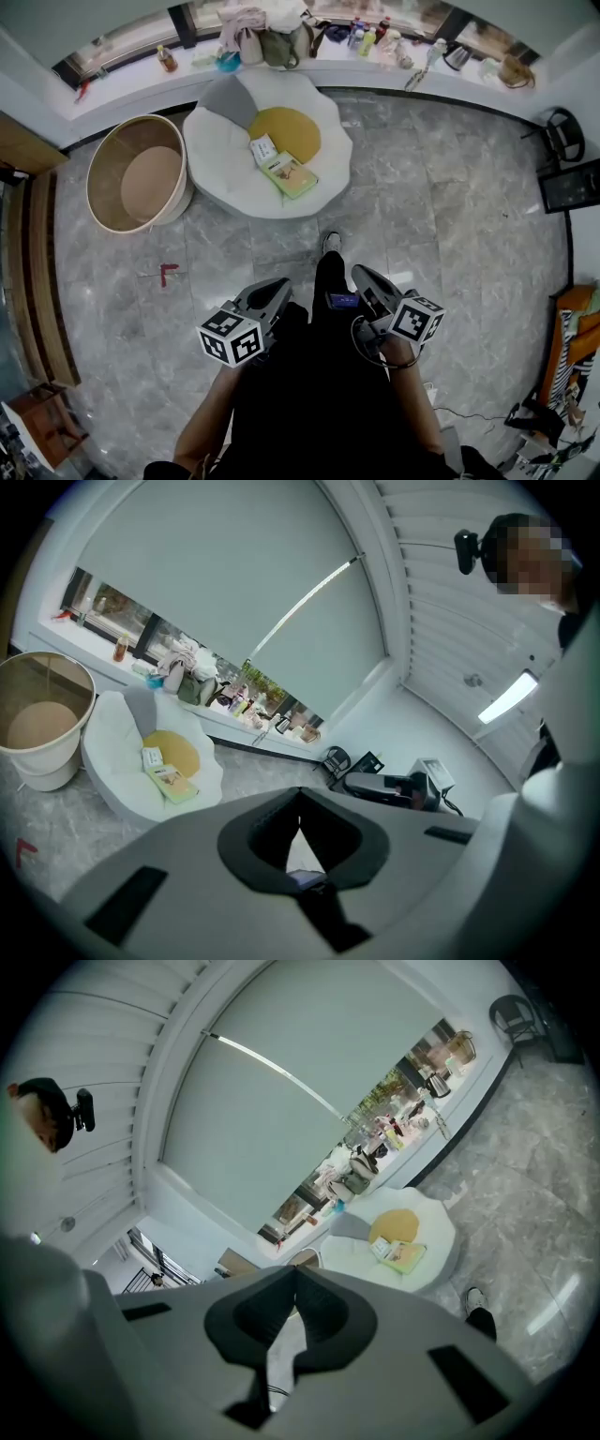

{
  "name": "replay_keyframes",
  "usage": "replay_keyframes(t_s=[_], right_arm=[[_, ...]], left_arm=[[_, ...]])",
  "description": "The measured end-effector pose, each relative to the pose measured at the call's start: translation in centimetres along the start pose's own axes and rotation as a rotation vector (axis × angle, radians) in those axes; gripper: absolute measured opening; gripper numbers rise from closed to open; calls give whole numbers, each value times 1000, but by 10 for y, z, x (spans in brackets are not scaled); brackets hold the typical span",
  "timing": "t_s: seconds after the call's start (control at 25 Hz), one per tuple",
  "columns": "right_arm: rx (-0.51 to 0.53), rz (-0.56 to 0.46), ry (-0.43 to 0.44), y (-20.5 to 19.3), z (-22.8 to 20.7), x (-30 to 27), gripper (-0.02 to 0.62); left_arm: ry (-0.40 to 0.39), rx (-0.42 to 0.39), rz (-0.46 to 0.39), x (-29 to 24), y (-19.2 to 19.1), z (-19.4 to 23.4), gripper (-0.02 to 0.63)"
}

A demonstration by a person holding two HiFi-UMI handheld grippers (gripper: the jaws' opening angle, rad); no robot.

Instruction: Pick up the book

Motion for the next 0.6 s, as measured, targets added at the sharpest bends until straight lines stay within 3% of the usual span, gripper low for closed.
replay_keyframes(t_s=[0.6], right_arm=[[10,49,67,104,-42,-48,17]], left_arm=[[87,19,-27,-80,60,19,14]])
Point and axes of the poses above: the fingertips, and each gripper's own axes: x backward along the fingers, z to its left, y out of its top, the point moved 4 cm from there along x, backward along the fingers, and after that the axes turned 4 degrees about -x, right-handed, at the moved point
